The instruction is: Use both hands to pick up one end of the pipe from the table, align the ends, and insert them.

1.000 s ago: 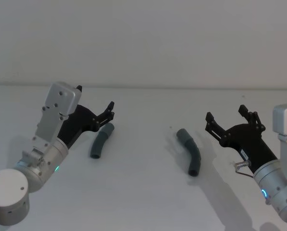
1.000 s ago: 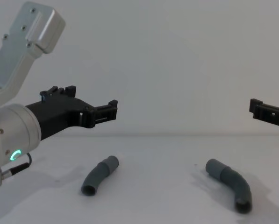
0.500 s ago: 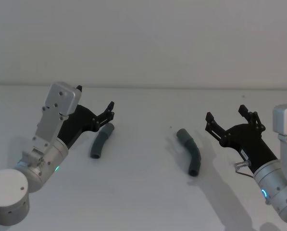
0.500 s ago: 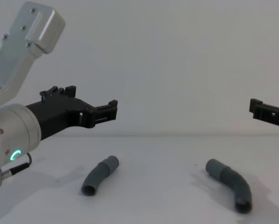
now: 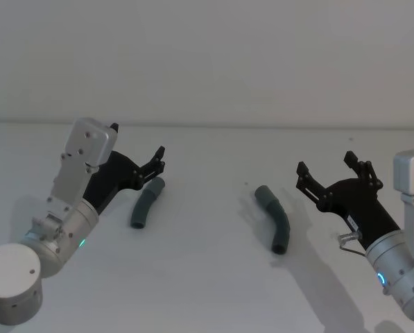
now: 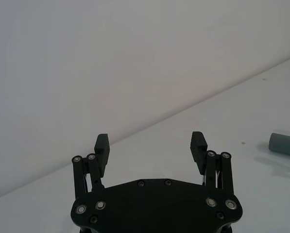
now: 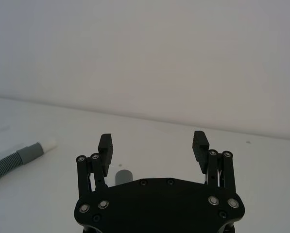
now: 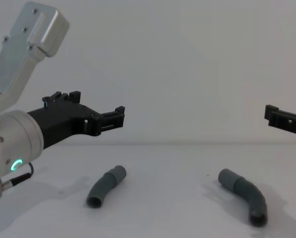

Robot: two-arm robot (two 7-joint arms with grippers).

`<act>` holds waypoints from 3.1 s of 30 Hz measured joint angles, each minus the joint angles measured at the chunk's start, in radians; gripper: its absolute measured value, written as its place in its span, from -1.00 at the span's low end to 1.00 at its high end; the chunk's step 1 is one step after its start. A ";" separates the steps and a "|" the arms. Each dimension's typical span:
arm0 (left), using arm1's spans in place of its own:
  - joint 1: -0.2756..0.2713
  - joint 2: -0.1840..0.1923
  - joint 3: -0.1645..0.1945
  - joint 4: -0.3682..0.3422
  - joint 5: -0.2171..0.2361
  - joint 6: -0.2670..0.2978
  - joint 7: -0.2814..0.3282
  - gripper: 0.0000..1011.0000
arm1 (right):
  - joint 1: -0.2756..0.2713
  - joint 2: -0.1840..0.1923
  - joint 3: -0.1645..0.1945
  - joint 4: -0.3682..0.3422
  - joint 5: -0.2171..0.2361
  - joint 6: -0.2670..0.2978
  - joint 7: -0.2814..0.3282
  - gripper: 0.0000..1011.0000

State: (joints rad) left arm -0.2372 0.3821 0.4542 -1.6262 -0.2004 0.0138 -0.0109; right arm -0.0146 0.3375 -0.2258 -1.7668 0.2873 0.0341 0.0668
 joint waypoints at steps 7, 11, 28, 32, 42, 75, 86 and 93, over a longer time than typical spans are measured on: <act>0.000 0.000 0.000 0.000 0.000 0.000 0.000 0.98 | 0.000 0.000 0.000 0.000 0.000 0.000 0.000 0.98; 0.000 0.000 0.000 0.000 0.000 0.001 -0.002 0.98 | 0.000 0.000 0.000 0.000 0.000 0.000 0.000 0.98; -0.007 0.013 -0.009 -0.019 -0.055 0.155 -0.068 0.98 | 0.000 0.000 0.000 0.000 0.000 0.000 0.000 0.98; -0.012 0.019 -0.011 -0.027 -0.073 0.224 -0.088 0.98 | 0.000 0.000 0.000 0.000 0.000 0.000 0.000 0.98; -0.038 0.031 -0.007 -0.036 -0.098 0.383 -0.123 0.98 | 0.000 0.000 0.000 0.000 0.000 0.000 0.000 0.98; -0.189 -0.027 0.023 0.063 -0.120 0.733 -0.185 0.98 | 0.000 0.000 0.000 0.000 0.000 0.000 0.000 0.98; -0.204 -0.047 0.021 0.098 -0.114 0.744 -0.187 0.98 | 0.000 0.000 0.000 0.000 0.000 0.000 0.000 0.98; -0.215 -0.057 0.026 0.124 -0.103 0.744 -0.193 0.98 | 0.000 0.000 0.000 0.000 0.000 0.000 0.000 0.98</act>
State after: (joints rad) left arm -0.4525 0.3249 0.4807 -1.5026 -0.3037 0.7582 -0.2042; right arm -0.0147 0.3375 -0.2258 -1.7668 0.2874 0.0340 0.0668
